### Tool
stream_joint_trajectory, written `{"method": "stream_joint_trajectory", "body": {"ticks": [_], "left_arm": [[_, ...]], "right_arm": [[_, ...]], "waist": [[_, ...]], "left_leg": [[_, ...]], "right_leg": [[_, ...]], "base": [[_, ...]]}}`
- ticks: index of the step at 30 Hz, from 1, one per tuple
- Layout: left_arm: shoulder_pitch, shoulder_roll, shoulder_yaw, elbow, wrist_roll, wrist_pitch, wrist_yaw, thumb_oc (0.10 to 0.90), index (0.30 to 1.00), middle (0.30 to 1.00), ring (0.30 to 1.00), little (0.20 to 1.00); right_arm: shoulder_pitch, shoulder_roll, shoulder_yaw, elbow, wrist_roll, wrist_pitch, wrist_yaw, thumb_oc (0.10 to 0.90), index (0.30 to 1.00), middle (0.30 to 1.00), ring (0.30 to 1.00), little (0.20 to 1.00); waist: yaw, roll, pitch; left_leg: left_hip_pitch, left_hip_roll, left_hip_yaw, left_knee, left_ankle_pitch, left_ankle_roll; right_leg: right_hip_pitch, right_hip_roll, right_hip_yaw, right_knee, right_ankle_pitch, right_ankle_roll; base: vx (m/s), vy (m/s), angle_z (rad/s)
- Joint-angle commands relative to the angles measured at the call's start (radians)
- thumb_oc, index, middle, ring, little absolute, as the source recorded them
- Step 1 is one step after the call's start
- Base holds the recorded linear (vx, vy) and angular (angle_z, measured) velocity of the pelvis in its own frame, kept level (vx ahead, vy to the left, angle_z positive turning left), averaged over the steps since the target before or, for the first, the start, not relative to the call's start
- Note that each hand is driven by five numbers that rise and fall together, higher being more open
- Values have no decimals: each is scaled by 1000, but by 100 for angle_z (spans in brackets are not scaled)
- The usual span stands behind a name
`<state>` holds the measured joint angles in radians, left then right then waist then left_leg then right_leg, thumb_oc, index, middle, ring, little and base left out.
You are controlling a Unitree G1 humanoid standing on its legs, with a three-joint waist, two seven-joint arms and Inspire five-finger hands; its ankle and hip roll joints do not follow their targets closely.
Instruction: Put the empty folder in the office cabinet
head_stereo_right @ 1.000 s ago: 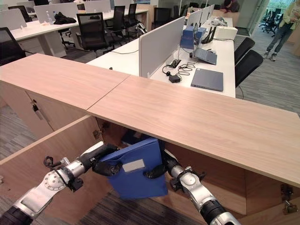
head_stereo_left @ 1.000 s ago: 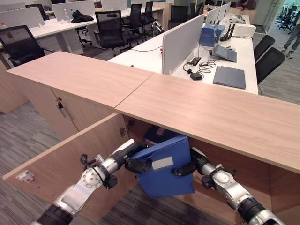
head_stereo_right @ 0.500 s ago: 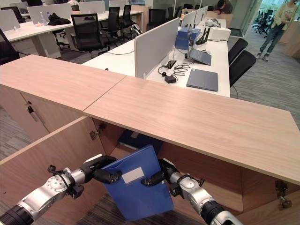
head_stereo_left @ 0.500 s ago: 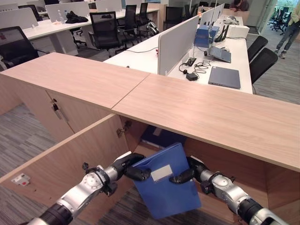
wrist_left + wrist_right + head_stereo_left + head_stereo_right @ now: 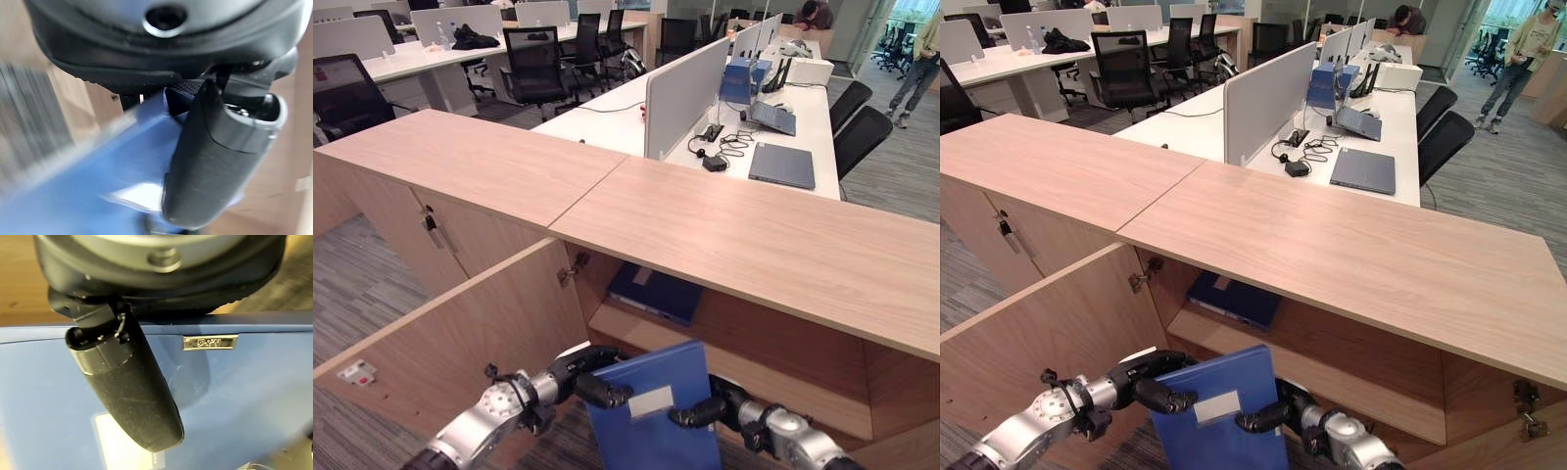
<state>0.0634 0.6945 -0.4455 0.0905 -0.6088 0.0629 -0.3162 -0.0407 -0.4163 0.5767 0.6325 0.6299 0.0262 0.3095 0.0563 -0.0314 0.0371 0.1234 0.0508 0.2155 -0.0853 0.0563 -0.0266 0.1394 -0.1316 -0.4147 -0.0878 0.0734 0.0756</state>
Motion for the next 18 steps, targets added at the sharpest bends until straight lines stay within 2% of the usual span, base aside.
{"method": "stream_joint_trajectory", "body": {"ticks": [1, 2, 3, 4, 5, 6, 8, 14, 18], "left_arm": [[-95, -158, 82, -53, -67, -160, -1, 800, 900, 900, 900, 900], [-94, -159, 82, -54, -67, -159, 0, 800, 900, 900, 900, 900], [-46, -168, 138, -1, -49, -148, 14, 800, 900, 900, 900, 900], [-46, -168, 138, -1, -49, -148, 14, 800, 900, 900, 900, 900], [-9, -186, 190, 63, -41, -139, 30, 800, 900, 900, 900, 900], [-9, -186, 190, 63, -41, -139, 30, 800, 900, 900, 900, 900], [22, -205, 240, 110, -17, -135, 59, 800, 900, 900, 900, 900], [82, -276, 338, 184, 0, -129, 88, 800, 900, 900, 900, 900], [97, -306, 382, 215, 4, -128, 117, 800, 900, 900, 900, 900]], "right_arm": [[-44, 134, 2, -54, 38, -50, 30, 400, 300, 300, 300, 300], [-44, 134, 2, -55, 38, -50, 30, 400, 300, 300, 300, 300], [-5, 122, -62, -37, 50, -51, 20, 400, 300, 300, 300, 300], [-5, 122, -62, -37, 50, -51, 20, 400, 300, 300, 300, 300], [24, 120, -130, -18, 82, -50, 5, 400, 300, 300, 300, 300], [24, 120, -130, -18, 82, -50, 5, 400, 300, 300, 300, 300], [37, 128, -197, 9, 118, -48, -16, 400, 300, 300, 300, 300], [65, 152, -307, 33, 171, -48, -42, 400, 300, 300, 300, 300], [61, 156, -360, 86, 155, -54, -76, 400, 300, 300, 300, 300]], "waist": [[-14, -7, -17], [-15, -7, -17], [-17, -7, -17], [-17, -7, -17], [-21, -7, -17], [-21, -6, -17], [-23, -5, -16], [-29, 1, -11], [-30, 3, -8]], "left_leg": [[22, -1, -32, -2, -106, -11], [22, -1, -32, -2, -106, -11], [19, -2, -33, -2, -105, -12], [19, -2, -33, -2, -105, -12], [17, -2, -32, -2, -105, -11], [17, -2, -32, -2, -105, -11], [17, -2, -31, -2, -105, -10], [14, -3, -29, -2, -107, -9], [14, -3, -30, -2, -107, -8]], "right_leg": [[14, 9, 41, 0, -64, 30], [13, 9, 41, 0, -64, 30], [11, 8, 40, 0, -64, 30], [11, 8, 40, 0, -64, 30], [8, 8, 41, 0, -63, 31], [8, 8, 41, 0, -63, 31], [7, 9, 40, 0, -64, 30], [5, 10, 44, 0, -68, 28], [5, 11, 43, 0, -70, 27]], "base": [[0, 0, 0], [0, 0, 0], [0, 0, 0], [0, 0, 0], [0, 0, 0], [0, 0, 0], [0, 0, 0], [0, 0, 0], [0, 0, 0]]}}
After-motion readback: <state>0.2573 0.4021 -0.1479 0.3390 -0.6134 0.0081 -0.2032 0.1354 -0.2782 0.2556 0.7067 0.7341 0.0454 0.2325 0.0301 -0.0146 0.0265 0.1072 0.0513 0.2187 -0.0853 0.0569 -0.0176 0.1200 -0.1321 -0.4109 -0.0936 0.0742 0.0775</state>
